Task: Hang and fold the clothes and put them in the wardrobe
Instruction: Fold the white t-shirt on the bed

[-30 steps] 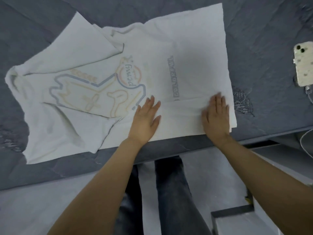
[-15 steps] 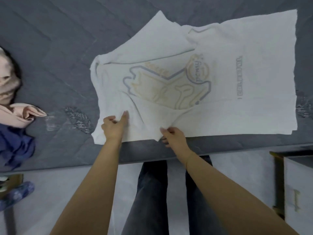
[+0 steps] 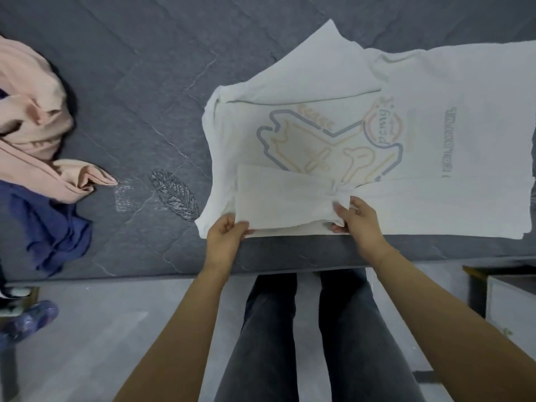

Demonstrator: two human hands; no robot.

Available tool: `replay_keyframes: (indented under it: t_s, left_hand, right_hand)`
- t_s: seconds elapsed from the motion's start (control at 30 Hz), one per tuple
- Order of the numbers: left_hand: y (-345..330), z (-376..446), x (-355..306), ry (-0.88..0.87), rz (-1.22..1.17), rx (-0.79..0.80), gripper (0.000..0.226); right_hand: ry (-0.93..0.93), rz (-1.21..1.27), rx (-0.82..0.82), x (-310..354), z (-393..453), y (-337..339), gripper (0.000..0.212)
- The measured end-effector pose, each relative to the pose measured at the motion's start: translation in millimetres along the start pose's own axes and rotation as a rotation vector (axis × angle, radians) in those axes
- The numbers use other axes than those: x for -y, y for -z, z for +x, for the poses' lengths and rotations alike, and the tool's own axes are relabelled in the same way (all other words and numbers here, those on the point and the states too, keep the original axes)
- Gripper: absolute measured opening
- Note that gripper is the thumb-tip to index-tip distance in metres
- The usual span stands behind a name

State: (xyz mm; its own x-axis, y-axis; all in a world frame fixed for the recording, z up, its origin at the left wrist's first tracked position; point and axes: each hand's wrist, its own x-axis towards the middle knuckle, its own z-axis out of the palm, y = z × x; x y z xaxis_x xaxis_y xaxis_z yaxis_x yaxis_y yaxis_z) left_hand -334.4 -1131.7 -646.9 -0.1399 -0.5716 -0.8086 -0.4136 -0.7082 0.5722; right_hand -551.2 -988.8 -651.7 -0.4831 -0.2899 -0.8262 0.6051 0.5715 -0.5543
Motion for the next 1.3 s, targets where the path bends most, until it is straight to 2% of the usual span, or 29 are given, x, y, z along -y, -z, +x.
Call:
replay_keyframes:
  t_s: [0.07, 0.13, 0.23, 0.3, 0.37, 0.43, 0.5, 0.57, 0.63, 0.73, 0.9, 1.0, 1.1, 1.2, 1.3]
  left_hand:
    - [-0.3, -4.0, 12.6, 0.056, 0.005, 0.029, 0.027]
    - [-2.8, -1.3, 21.3, 0.074, 0.053, -0.010, 0.024]
    - [-8.9, 3.9, 18.2, 0.024, 0.171, -0.101, 0.028]
    - [-16.0, 3.2, 11.7, -0.118, 0.388, -0.219, 0.039]
    - [-26.4, -0.2, 5.5, -0.311, 0.723, -0.377, 0.051]
    - [-42.9, -4.0, -2.4, -0.490, 0.898, -0.422, 0.056]
    - [-64.1, -0.8, -9.1, -0.691, 0.925, -0.295, 0.049]
    - [-84.9, 10.6, -9.3, -0.806, 1.017, -0.069, 0.047]
    - [-97.7, 25.8, -2.3, -0.734, 1.264, 0.126, 0.059]
    - [-101.2, 44.0, 14.9, -0.620, 1.474, 0.207, 0.067]
    - [-108.3, 30.8, 0.7, -0.544, 1.419, 0.181, 0.073]
    - [-135.9, 9.2, -33.8, -0.655, 1.218, 0.097, 0.060]
    - [-195.6, 10.1, -84.3, -0.710, 1.054, 0.169, 0.051]
    - [-267.4, 30.4, -131.0, -0.737, 1.095, 0.230, 0.051]
    - [-331.3, 57.5, -165.8, -0.787, 1.140, 0.223, 0.053]
  right_hand:
    - [0.007, -0.096, 0.041, -2.6, 2.6, 4.3, 0.021]
    - [0.039, -0.204, 0.030, -5.9, 6.3, 5.7, 0.023]
    - [0.011, -0.149, -0.034, -6.2, 11.8, 3.1, 0.017]
    - [-0.038, -0.073, -0.067, -4.0, 15.3, -0.4, 0.025]
    - [-0.091, 0.017, -0.094, -1.0, 18.7, -2.6, 0.029]
    - [-0.122, 0.036, -0.101, 2.7, 23.0, -2.7, 0.033]
    - [-0.128, 0.012, -0.087, 5.3, 26.3, -2.4, 0.034]
    - [-0.112, -0.011, -0.078, 5.5, 28.5, -0.9, 0.029]
    - [-0.101, -0.058, -0.094, 4.2, 30.1, 3.1, 0.031]
    - [-0.046, -0.187, -0.120, 5.4, 32.6, 10.4, 0.024]
    - [0.088, -0.355, -0.104, 25.3, 33.0, 37.9, 0.012]
    - [0.176, -0.375, -0.097, 53.0, 38.7, 78.2, 0.008]
    - [0.343, -0.538, -0.060, 92.7, 54.5, 126.5, 0.014]
    - [0.497, -0.794, 0.012, 134.7, 83.3, 170.9, 0.021]
    - [0.624, -0.928, 0.019, 175.8, 122.8, 209.8, 0.025]
